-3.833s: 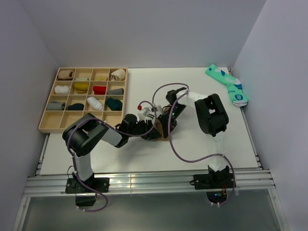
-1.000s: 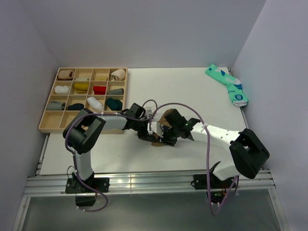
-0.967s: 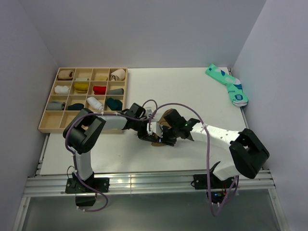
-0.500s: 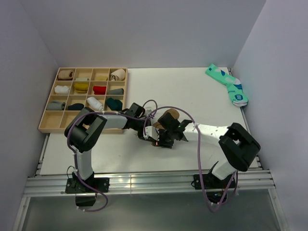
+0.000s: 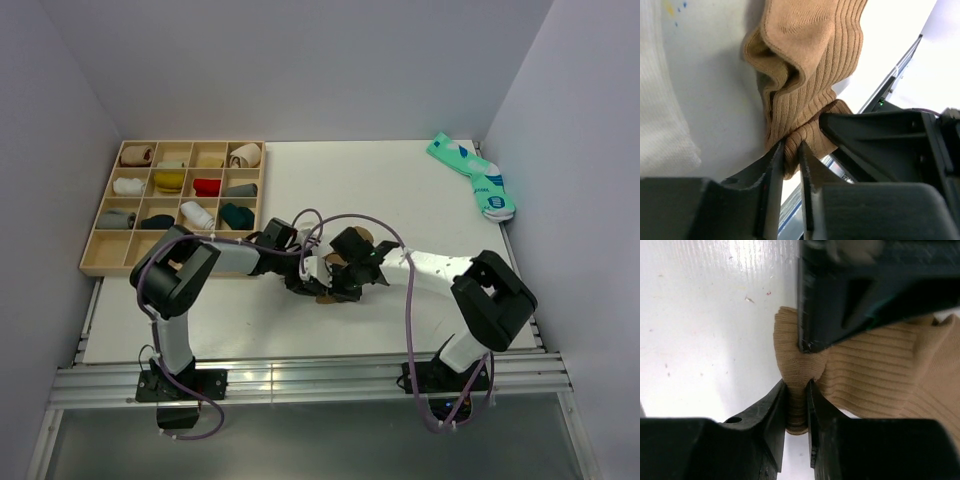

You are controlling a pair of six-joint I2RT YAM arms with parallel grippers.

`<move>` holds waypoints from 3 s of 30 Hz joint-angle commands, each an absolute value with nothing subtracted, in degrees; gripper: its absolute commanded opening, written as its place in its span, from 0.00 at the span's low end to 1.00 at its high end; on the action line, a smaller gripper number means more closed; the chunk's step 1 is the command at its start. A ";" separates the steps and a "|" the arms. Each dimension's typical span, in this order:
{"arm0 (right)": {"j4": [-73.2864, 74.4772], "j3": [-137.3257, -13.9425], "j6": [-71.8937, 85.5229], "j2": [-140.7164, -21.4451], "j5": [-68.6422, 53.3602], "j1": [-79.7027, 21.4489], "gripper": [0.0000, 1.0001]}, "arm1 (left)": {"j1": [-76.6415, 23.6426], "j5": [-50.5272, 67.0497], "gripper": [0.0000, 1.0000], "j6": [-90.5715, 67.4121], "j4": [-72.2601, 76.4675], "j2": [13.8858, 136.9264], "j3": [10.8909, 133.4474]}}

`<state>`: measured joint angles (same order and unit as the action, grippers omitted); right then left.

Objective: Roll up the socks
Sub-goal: Roll the sock at the center of the board.

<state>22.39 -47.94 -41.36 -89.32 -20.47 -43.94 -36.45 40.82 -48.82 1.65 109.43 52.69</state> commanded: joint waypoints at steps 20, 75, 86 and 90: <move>53.34 -66.44 -49.57 -105.63 -48.07 -27.34 0.20 | -40.77 15.41 0.34 -50.02 16.96 90.53 41.31; 57.05 -75.24 -41.31 -117.95 -44.92 -20.57 0.35 | -49.13 21.10 0.04 -35.94 31.21 106.61 43.86; 44.83 -67.77 -35.33 -103.72 -39.73 -19.87 0.53 | -49.13 16.87 0.00 -42.10 18.46 106.26 45.97; 42.28 -64.08 -36.03 -98.62 -39.03 -18.64 0.54 | -48.78 18.28 0.00 -44.46 16.26 107.14 46.58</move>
